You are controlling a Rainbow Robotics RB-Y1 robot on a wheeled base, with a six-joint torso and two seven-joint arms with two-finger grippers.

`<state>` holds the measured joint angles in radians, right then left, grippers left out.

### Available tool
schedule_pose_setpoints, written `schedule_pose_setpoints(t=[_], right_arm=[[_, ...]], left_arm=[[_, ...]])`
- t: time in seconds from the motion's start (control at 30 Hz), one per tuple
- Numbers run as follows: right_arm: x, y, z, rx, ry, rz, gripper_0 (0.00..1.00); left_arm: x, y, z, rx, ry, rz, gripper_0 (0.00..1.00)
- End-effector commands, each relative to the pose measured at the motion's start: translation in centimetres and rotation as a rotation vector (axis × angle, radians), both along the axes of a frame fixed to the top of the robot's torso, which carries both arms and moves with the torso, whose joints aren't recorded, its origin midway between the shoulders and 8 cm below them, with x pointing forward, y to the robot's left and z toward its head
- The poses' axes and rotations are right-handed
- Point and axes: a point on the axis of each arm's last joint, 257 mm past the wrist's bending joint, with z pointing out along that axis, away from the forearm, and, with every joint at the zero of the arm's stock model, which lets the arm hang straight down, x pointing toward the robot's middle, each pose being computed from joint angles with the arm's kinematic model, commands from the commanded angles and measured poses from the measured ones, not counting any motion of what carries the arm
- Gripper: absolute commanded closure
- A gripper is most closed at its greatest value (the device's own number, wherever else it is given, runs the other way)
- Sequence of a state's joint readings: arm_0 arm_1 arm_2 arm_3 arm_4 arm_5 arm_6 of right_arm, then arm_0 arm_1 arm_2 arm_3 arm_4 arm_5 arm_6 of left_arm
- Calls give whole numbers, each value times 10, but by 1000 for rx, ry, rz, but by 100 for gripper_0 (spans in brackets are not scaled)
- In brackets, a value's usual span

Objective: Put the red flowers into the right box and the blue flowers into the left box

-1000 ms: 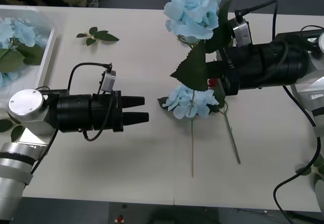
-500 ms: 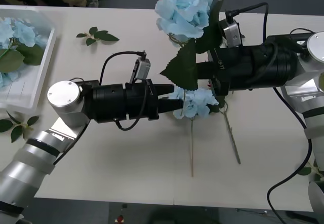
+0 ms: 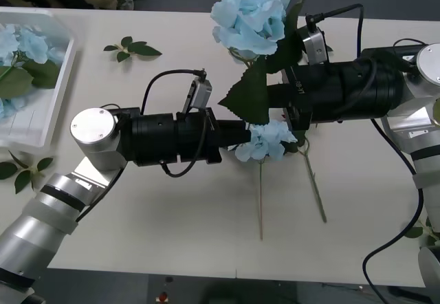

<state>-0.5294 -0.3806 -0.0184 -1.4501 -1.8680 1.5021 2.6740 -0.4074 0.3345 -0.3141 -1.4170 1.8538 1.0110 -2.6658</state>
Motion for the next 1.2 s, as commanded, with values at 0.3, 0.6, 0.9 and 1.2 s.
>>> schedule_pose_setpoints(t=[0.3,0.6,0.9,1.2], right_arm=[[-1,6,23,5,-97,16,100],[-2,6,29,10,-109,26,0],[-2,6,32,16,-112,27,0],[1,-13,24,-45,-119,16,0]], left_arm=[[12,-18,22,-20,-80,28,100],[13,-19,23,-19,-83,29,100],[17,-14,23,-14,-85,44,100],[26,51,21,31,-54,58,100]])
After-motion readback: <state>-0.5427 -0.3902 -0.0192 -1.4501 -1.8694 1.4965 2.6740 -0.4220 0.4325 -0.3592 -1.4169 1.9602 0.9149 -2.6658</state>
